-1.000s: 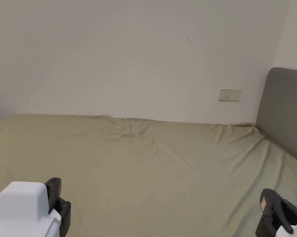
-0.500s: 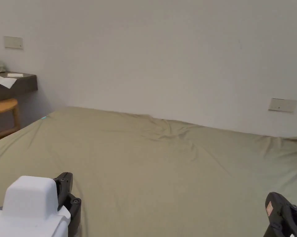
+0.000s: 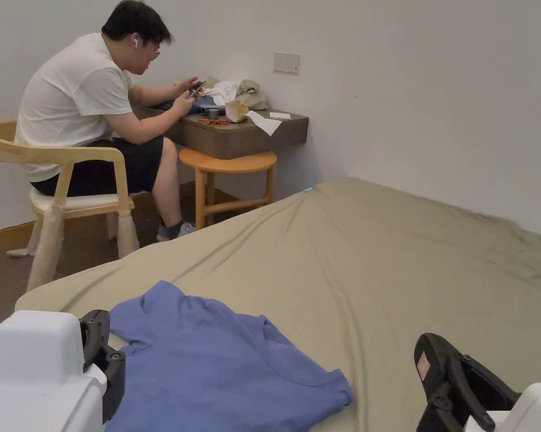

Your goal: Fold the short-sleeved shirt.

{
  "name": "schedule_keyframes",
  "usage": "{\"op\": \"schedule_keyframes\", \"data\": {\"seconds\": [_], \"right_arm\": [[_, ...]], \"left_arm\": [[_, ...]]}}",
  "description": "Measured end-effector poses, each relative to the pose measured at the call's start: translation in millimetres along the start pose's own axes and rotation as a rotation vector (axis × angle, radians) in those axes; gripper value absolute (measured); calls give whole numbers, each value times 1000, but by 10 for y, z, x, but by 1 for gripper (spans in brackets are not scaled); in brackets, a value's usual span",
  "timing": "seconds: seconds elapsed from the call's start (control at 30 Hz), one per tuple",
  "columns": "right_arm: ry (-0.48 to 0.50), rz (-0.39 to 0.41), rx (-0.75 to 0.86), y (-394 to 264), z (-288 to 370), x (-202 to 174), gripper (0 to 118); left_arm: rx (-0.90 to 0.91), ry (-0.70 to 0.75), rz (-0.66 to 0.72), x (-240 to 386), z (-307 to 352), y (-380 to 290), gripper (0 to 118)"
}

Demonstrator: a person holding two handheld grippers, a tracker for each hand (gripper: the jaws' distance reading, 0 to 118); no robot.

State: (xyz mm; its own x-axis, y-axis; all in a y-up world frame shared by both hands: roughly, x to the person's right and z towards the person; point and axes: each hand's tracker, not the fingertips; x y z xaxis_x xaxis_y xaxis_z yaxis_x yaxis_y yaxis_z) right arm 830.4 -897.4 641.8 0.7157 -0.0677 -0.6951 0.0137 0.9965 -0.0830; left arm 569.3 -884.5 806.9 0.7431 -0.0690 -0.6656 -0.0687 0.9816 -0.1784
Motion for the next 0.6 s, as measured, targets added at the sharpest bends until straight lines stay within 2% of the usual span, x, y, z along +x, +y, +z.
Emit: {"op": "schedule_keyframes", "data": {"seconds": [0.13,0.33,0.43,0.47,0.5,0.53,0.57,0.6], "right_arm": [[-3,13,-26,-39,-68,32,1],[-99,-1,-107,-141,-158,299,1],[-132,13,-152,-235,-217,410,1],[-142,14,-169,-264,-250,447,1],[-149,10,-182,-296,-270,473,1],[-150,3,-191,-322,-283,494,1],[-149,-13,-207,-356,-302,522,1],[-144,-31,-218,-376,-324,542,1]], "left_arm": [[-61,-38,-5,128,-276,-137,0],[-200,-181,37,356,-971,-467,0],[-317,-321,152,392,-1452,-619,2],[-367,-358,206,396,-1627,-667,14],[-391,-392,270,400,-1800,-738,45],[-424,-381,300,427,-1943,-804,101],[-486,-379,307,405,-2210,-1002,118],[-458,-388,315,388,-2278,-1033,113]]}}
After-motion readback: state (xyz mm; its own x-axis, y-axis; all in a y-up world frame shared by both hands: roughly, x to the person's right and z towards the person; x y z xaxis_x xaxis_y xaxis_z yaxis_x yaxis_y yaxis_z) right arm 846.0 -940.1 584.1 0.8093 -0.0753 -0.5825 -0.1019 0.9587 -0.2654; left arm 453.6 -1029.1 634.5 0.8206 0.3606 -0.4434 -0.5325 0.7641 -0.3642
